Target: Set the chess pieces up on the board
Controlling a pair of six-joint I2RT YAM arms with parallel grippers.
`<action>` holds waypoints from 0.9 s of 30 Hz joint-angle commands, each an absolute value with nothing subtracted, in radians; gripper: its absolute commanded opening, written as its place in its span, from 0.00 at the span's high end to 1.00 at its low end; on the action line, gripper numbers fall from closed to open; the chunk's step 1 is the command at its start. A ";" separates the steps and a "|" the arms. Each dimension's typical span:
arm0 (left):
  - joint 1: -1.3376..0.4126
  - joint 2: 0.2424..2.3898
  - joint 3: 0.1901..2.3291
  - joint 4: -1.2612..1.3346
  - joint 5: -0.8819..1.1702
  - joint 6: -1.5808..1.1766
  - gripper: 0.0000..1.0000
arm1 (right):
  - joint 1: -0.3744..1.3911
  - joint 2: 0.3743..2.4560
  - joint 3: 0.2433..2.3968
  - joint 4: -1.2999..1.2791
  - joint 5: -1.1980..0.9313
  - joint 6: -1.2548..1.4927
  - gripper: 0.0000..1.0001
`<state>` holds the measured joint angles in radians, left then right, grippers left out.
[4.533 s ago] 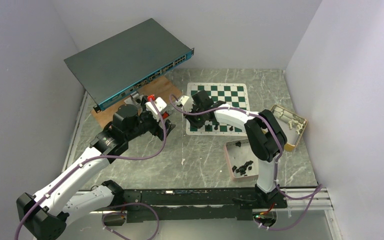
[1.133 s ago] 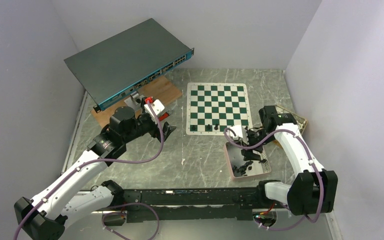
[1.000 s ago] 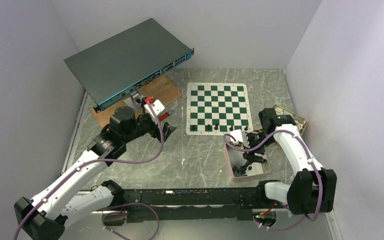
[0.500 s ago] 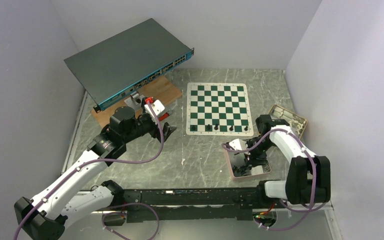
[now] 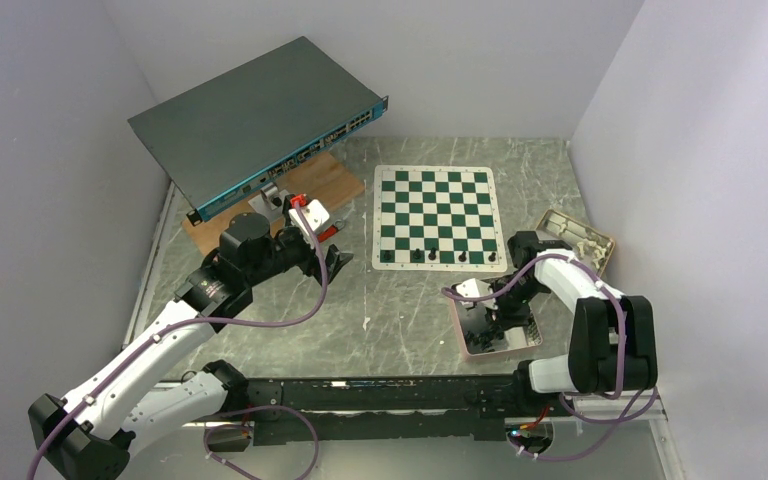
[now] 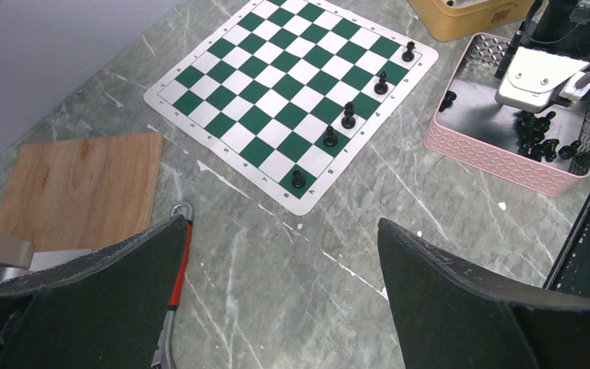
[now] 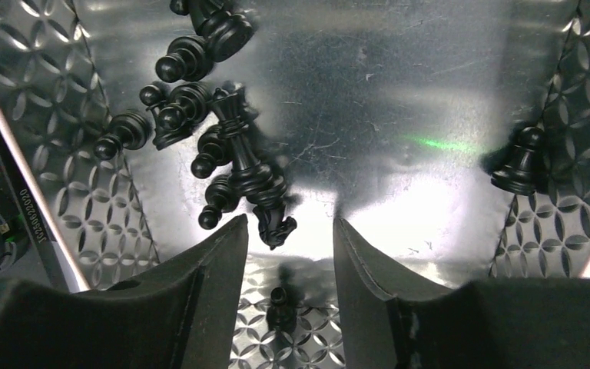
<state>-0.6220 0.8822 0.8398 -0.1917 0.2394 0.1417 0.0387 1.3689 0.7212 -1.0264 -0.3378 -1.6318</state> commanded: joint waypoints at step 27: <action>-0.621 0.891 0.856 -0.160 0.259 0.138 0.01 | 0.035 1.390 0.781 -0.888 -0.431 -1.454 0.90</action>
